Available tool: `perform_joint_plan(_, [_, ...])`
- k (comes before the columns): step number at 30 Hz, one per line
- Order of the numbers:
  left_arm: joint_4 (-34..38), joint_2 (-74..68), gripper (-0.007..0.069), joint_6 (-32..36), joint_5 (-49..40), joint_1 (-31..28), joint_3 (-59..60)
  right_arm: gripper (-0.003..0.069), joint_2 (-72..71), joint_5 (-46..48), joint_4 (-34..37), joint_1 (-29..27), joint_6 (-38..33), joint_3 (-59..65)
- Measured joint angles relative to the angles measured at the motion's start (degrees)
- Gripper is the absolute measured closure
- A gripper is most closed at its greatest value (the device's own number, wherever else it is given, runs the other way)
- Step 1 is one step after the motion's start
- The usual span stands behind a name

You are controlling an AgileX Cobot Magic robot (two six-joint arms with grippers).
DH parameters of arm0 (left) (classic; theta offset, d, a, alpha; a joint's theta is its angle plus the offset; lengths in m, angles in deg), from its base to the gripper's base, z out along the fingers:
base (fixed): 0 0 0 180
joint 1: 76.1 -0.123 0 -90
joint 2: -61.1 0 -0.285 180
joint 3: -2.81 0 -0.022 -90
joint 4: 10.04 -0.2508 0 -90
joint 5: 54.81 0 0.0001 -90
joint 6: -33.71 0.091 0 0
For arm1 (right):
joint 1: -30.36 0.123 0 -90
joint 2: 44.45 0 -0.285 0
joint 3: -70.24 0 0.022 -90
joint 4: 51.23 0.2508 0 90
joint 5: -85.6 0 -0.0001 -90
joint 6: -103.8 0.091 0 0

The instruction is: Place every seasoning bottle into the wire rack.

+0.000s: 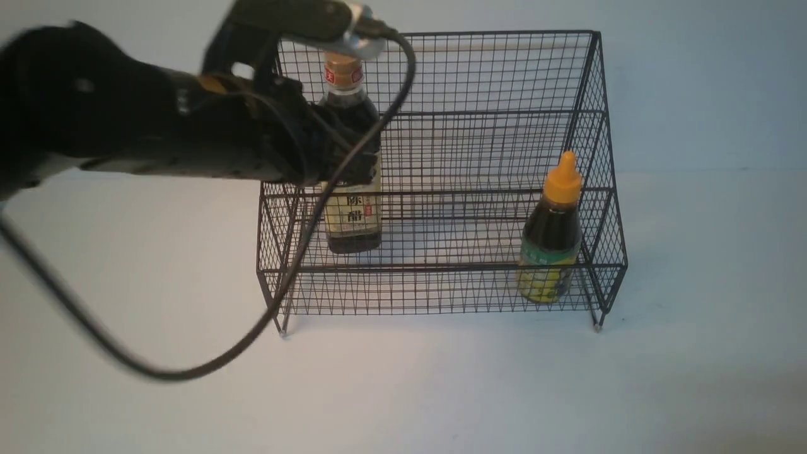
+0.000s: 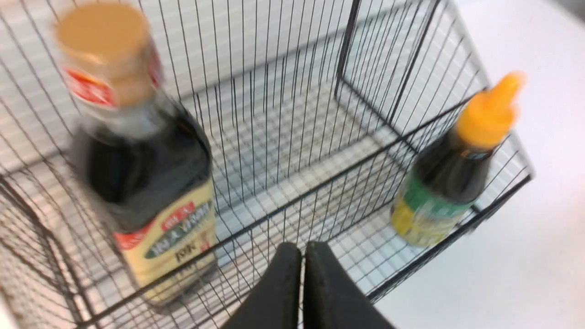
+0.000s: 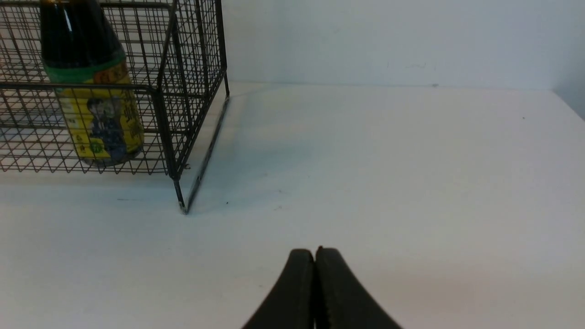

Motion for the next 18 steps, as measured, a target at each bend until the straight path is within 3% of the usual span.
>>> perform_joint_plan(7, [0.17,18.89,0.0629,0.04,6.93,0.0,11.33,0.0673,0.0,0.0,0.0,0.0,0.0,0.0])
perform_joint_plan(18, [-1.97,43.0,0.0629,1.48,2.33,0.0,20.42,0.0673,0.0,0.0,0.0,0.0,0.0,0.0])
